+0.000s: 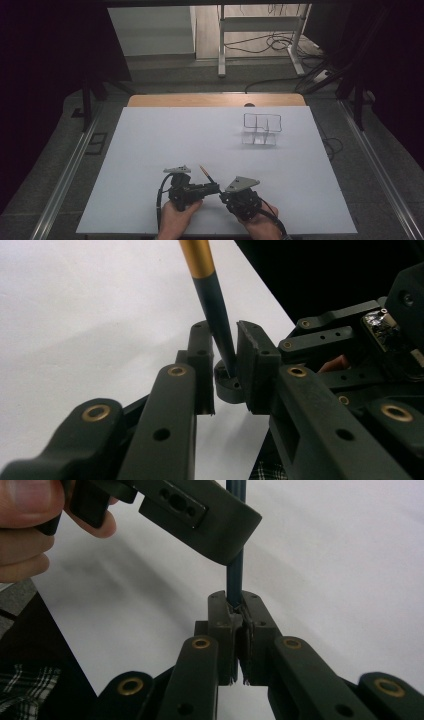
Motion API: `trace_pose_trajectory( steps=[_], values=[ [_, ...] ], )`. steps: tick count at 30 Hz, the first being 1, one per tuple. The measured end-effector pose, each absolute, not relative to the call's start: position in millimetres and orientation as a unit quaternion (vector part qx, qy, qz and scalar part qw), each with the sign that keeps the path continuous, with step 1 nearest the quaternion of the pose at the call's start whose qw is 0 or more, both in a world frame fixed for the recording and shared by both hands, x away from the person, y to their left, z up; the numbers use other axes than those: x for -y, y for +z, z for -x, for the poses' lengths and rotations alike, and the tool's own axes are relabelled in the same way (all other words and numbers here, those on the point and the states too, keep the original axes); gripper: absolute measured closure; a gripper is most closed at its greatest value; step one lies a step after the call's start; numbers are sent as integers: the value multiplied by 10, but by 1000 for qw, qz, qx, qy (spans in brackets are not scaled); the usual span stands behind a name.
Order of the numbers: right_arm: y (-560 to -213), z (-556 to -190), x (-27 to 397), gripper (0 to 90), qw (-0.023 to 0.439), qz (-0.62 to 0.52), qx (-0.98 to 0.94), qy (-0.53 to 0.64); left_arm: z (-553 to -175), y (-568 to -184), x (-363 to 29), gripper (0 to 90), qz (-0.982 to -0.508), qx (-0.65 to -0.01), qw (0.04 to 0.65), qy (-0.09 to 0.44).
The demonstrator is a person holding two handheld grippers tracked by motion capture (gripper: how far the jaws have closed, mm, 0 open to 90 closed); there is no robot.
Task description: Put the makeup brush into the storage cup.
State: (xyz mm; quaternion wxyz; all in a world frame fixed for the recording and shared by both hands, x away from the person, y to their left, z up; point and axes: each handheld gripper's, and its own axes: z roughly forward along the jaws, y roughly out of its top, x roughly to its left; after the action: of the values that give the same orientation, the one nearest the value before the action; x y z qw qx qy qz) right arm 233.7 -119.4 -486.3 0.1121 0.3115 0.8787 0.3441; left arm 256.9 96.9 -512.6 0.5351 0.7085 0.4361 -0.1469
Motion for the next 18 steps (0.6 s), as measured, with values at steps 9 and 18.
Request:
trace_pose_trajectory(
  steps=[9,18],
  values=[
    [-4886,-2344,1178,839,105,-309,-880,344,-2562,-5106,-966,835,-709,-428,540,-151],
    [-4859,-2356,1232,739,96,-297,-886,343,-2587,-5035,-1073,838,-713,-431,539,-127]
  ],
)
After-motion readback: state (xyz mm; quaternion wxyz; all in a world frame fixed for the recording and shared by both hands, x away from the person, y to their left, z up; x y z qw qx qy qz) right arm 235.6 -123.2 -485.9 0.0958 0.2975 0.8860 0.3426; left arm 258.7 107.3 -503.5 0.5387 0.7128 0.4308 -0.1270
